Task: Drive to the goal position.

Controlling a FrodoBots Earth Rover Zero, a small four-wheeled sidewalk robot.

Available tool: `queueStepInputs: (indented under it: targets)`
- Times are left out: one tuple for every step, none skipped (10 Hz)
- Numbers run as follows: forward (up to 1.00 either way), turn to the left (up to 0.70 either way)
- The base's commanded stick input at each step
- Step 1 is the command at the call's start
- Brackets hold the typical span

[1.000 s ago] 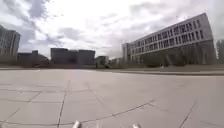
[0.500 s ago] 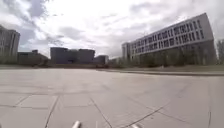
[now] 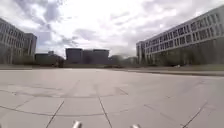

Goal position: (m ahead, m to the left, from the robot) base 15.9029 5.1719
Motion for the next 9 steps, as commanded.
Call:
queueStepInputs:
  targets:
    - [0.7,0.0]
    - [0.7,0.0]
    - [0.7,0.0]
    - [0.7,0.0]
    - [0.7,0.01]
    - [0.7,0.02]
    - [0.7,0.03]
    - [0.7,0.03]
    - [0.7,0.03]
